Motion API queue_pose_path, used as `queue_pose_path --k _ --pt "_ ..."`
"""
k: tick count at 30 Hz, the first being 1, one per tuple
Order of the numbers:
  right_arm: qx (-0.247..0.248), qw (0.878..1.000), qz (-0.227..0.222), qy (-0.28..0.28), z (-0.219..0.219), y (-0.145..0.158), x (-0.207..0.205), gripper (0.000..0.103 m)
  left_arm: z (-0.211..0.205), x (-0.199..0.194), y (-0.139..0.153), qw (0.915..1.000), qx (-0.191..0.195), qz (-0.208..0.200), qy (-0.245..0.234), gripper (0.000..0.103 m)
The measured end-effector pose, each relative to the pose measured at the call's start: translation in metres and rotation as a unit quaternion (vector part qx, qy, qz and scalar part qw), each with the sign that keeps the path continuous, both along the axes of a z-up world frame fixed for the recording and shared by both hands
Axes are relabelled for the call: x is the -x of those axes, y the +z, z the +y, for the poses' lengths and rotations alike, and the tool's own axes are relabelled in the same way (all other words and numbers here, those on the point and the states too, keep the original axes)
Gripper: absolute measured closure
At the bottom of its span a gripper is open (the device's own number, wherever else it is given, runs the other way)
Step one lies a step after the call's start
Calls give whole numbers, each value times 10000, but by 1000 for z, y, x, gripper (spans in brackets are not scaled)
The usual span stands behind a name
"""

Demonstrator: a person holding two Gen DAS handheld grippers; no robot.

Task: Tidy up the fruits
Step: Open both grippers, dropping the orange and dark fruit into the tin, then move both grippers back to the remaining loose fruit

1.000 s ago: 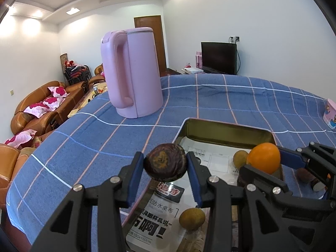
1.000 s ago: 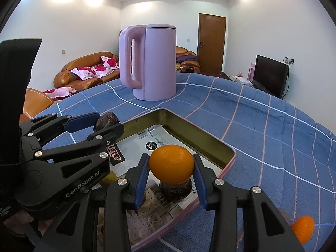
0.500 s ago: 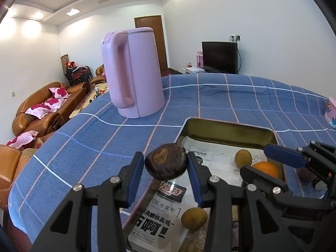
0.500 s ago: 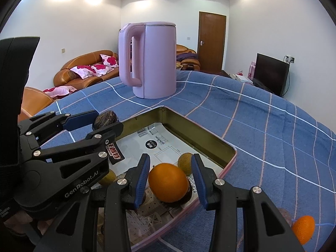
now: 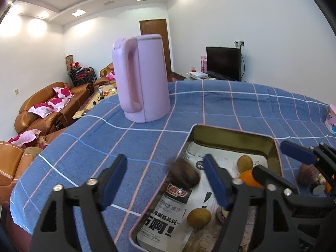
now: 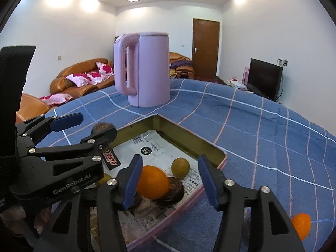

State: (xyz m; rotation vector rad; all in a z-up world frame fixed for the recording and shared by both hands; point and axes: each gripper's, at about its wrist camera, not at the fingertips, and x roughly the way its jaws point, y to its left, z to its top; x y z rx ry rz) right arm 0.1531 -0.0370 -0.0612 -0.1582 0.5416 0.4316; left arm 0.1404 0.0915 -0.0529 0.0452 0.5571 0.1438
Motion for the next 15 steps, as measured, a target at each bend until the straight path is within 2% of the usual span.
queue_pose_path --k 1,3,5,10,15 --pt "-3 10000 -61 -27 -3 1 3 40 0 3 3 10000 -14 -67 -18 11" --pt "120 9996 -206 -137 -10 3 10 40 -2 9 7 9997 -81 -212 -4 7" --pt "264 9984 -345 -370 -21 6 18 40 -3 11 10 9995 -130 -274 27 7" --pt "86 9973 -348 -643 -58 14 36 40 -8 14 13 9996 -57 -283 -22 7" --pt "168 9950 -435 -886 -88 16 58 40 -25 19 16 9995 -47 -273 -144 7"
